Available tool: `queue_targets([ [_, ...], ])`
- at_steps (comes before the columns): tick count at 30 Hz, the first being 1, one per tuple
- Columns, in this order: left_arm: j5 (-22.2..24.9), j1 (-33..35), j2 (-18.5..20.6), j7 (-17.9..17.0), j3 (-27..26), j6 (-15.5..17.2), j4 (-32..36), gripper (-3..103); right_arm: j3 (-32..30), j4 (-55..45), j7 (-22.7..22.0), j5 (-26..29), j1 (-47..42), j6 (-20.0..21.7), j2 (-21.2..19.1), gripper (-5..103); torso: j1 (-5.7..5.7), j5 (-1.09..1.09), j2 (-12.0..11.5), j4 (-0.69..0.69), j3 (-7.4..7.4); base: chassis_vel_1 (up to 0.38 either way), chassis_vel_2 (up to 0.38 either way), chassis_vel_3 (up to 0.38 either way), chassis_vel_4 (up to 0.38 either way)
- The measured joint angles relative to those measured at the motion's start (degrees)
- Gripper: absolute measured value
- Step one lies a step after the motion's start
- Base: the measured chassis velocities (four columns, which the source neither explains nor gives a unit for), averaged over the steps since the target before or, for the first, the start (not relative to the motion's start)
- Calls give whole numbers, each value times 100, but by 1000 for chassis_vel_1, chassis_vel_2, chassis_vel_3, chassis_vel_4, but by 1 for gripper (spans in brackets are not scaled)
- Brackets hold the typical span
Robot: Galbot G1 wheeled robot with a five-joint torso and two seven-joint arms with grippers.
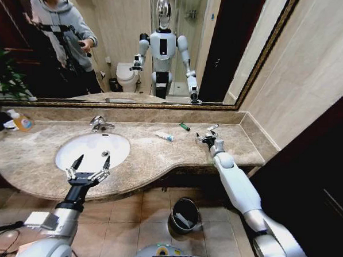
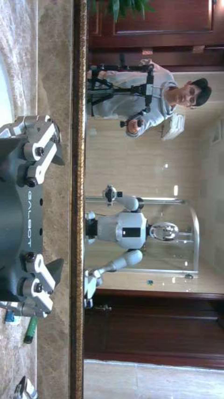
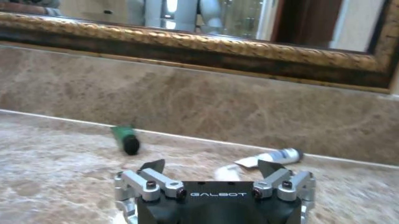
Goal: Pick up the trash from the sink and place it in the trash bin.
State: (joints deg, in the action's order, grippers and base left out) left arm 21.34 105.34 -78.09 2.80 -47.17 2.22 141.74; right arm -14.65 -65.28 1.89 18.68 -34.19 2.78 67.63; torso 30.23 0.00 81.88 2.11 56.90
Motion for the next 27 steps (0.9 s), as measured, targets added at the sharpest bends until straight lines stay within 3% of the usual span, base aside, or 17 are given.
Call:
queue_targets([
  [3, 0, 0, 0, 0, 0, 0, 0, 100, -66, 9, -7, 166, -51, 6, -65, 83, 0, 0, 0, -1, 0, 0, 0, 0, 0],
  [5, 0, 0, 0, 0, 0, 0, 0, 100, -66, 9, -7, 185, -55, 12, -70, 83, 0, 0, 0, -1, 0, 0, 0, 0, 0],
  [12, 0, 0, 0, 0, 0, 0, 0, 100, -56, 9, 47, 245, -95, 48, -61, 51, 0, 0, 0, -1, 0, 0, 0, 0, 0],
  [14, 0, 0, 0, 0, 0, 0, 0, 100, -53, 9, 53, 245, -97, 48, -55, 51, 0, 0, 1, -1, 0, 0, 0, 0, 0],
  [18, 0, 0, 0, 0, 0, 0, 0, 100, -60, 11, 66, 229, -103, 42, -16, 30, -1, -2, 1, 0, -1, 0, 0, 0, 0],
  [22, 0, 0, 0, 0, 0, 0, 0, 100, -62, -9, 70, 227, -109, 42, -17, 21, -1, -1, 1, -1, -1, 0, 0, 0, 0],
  [27, 0, 0, 0, 0, 0, 0, 0, 100, -71, -105, 70, 234, -149, 58, -45, 21, 0, 0, 1, 0, -1, 0, 0, 0, 0],
])
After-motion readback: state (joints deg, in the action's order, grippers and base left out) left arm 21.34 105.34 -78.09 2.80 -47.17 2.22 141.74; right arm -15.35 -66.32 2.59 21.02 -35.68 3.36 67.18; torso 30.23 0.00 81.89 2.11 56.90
